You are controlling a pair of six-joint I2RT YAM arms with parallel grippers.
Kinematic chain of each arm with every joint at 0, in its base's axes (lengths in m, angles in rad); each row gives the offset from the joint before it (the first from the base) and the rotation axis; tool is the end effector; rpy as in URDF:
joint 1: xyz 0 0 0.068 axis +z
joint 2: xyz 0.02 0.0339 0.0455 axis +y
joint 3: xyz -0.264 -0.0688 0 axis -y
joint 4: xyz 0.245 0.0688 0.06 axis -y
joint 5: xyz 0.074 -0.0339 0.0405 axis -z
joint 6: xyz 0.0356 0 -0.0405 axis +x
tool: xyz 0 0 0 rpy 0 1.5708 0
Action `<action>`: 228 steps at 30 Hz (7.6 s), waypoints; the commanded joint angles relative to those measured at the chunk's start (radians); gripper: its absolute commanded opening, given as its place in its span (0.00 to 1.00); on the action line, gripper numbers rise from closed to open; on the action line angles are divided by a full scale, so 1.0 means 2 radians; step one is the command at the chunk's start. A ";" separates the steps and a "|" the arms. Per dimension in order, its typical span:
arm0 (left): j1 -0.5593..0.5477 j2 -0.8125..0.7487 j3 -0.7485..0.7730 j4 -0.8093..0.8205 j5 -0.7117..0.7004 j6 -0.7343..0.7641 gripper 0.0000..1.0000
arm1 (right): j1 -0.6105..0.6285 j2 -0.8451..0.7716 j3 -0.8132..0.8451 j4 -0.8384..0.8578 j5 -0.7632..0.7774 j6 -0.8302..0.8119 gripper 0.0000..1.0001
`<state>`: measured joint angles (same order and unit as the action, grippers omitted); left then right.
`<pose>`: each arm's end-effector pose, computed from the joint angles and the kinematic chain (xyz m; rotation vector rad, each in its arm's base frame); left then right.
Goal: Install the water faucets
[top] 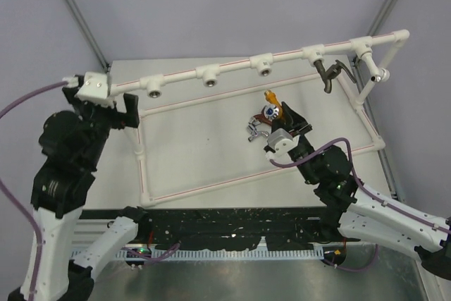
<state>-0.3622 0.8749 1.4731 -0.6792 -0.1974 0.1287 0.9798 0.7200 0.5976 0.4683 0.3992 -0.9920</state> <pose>0.1221 -0.0388 0.4949 0.2538 1.6306 -0.0149 0.1076 0.1355 0.3534 -0.8152 0.9570 -0.2549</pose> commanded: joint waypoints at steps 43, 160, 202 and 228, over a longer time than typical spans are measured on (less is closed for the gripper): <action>0.104 -0.195 -0.450 0.320 -0.116 -0.069 0.04 | 0.003 0.015 -0.008 0.109 0.007 -0.123 0.06; 0.059 -0.185 -0.448 0.289 -0.146 -0.054 0.00 | -0.085 0.132 0.151 -0.148 0.035 -0.378 0.05; 0.053 -0.189 -0.448 0.284 -0.145 -0.059 0.00 | -0.076 0.172 0.146 -0.122 0.047 -0.135 0.05; 0.053 -0.192 -0.448 0.285 -0.141 -0.058 0.00 | -0.155 0.155 0.145 -0.085 -0.096 0.312 0.05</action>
<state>-0.2428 0.5037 0.5529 -0.0513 -0.5224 -0.0231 0.7124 1.0206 0.9028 0.2737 0.2806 -0.5793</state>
